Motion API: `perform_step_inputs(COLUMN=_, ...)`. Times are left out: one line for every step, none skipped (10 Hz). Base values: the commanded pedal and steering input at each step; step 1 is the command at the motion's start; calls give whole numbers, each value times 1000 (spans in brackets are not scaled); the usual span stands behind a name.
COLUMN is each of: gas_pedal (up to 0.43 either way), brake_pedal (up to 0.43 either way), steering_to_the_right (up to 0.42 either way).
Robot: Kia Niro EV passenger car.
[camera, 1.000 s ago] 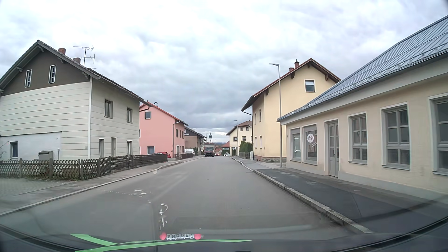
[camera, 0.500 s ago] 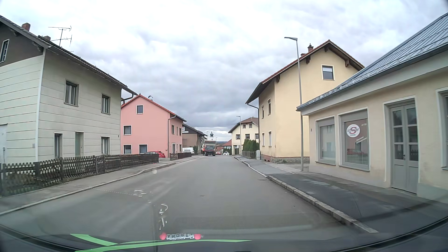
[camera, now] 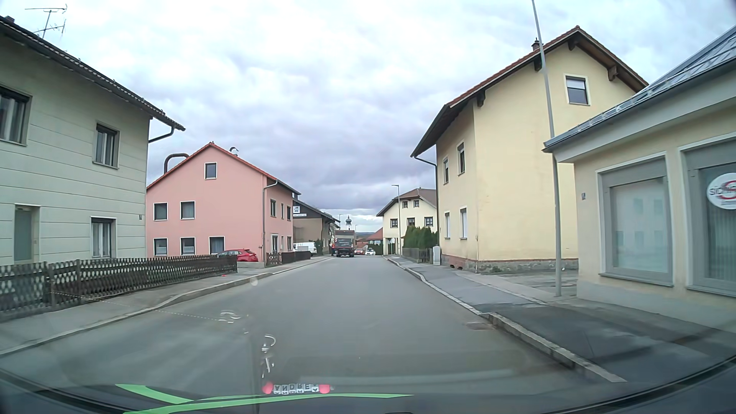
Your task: Follow the waypoints while adhering to traffic rules and regulations
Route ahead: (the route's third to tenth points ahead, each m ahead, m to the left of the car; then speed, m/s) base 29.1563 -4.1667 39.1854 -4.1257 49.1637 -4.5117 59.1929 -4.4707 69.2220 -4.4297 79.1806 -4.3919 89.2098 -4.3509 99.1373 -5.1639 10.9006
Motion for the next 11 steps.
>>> perform_step_inputs(gas_pedal=59, brake_pedal=0, steering_to_the_right=0)
perform_step_inputs(gas_pedal=47, brake_pedal=0, steering_to_the_right=1)
perform_step_inputs(gas_pedal=47, brake_pedal=0, steering_to_the_right=1)
perform_step_inputs(gas_pedal=39, brake_pedal=0, steering_to_the_right=1)
perform_step_inputs(gas_pedal=39, brake_pedal=0, steering_to_the_right=1)
perform_step_inputs(gas_pedal=39, brake_pedal=0, steering_to_the_right=1)
perform_step_inputs(gas_pedal=39, brake_pedal=0, steering_to_the_right=1)
perform_step_inputs(gas_pedal=39, brake_pedal=0, steering_to_the_right=2)
perform_step_inputs(gas_pedal=39, brake_pedal=0, steering_to_the_right=4)
perform_step_inputs(gas_pedal=39, brake_pedal=0, steering_to_the_right=6)
perform_step_inputs(gas_pedal=39, brake_pedal=0, steering_to_the_right=7)
